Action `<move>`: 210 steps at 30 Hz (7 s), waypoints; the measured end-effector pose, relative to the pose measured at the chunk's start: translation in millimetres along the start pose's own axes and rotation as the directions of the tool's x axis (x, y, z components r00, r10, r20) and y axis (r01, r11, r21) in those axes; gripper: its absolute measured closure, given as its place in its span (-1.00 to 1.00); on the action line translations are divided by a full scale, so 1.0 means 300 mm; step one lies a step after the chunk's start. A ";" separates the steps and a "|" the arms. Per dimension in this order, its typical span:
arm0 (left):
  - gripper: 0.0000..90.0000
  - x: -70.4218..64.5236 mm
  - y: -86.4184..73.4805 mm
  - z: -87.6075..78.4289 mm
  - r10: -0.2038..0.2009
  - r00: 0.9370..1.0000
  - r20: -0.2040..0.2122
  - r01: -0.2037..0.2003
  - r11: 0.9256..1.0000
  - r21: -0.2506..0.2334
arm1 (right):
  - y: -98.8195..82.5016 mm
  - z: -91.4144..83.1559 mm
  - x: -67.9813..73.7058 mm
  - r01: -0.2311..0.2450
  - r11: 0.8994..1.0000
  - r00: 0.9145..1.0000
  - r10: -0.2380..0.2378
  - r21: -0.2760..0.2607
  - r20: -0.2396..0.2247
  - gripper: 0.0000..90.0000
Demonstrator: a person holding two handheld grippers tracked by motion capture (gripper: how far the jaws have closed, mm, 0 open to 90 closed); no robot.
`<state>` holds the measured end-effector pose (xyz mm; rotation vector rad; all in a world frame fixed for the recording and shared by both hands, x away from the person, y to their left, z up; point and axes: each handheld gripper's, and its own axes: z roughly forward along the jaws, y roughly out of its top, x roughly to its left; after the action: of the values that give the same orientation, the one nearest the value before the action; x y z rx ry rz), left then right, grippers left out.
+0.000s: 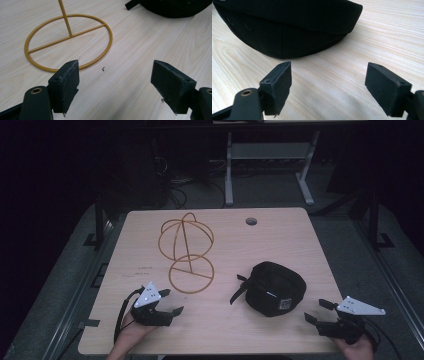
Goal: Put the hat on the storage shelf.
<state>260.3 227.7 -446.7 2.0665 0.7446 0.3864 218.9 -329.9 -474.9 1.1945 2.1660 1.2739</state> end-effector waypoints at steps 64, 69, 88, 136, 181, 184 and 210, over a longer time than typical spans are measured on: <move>-0.54 -0.286 0.339 0.218 0.199 0.919 0.341 -0.220 0.975 0.025 | 0.009 0.009 0.011 0.003 1.000 0.999 -0.004 -0.024 -0.038 -0.53; -0.54 -0.301 0.375 0.240 0.196 0.913 0.357 -0.221 0.975 0.028 | 0.012 0.017 0.017 0.005 1.000 0.999 -0.006 -0.019 -0.048 -0.53; -0.52 -0.378 0.569 0.373 0.260 0.860 0.439 -0.304 0.952 0.031 | 0.009 0.020 0.021 0.007 1.000 0.998 -0.009 -0.022 -0.058 -0.54; 0.79 -0.401 0.590 0.485 0.301 0.827 0.475 -0.375 0.925 0.066 | 0.015 0.037 0.045 0.017 1.000 0.996 -0.017 -0.002 -0.084 -0.53; 0.79 -0.331 0.798 0.273 0.192 0.838 0.510 -0.122 0.978 -0.168 | 0.311 0.031 0.178 0.071 0.965 0.980 -0.114 -0.252 -0.163 -0.37; 0.79 -0.345 0.799 0.274 0.200 0.831 0.519 -0.131 0.977 -0.166 | 0.289 0.047 0.167 0.034 0.963 0.977 -0.088 -0.267 -0.192 -0.26; 0.78 -0.394 0.807 0.276 0.274 0.814 0.512 -0.237 0.962 -0.138 | 0.250 0.052 0.172 0.045 0.955 0.970 -0.112 -0.294 -0.215 0.90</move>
<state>300.2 -5.2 -292.9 2.0720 0.1155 -0.0251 235.7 -261.9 -414.6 0.8714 2.0616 1.6939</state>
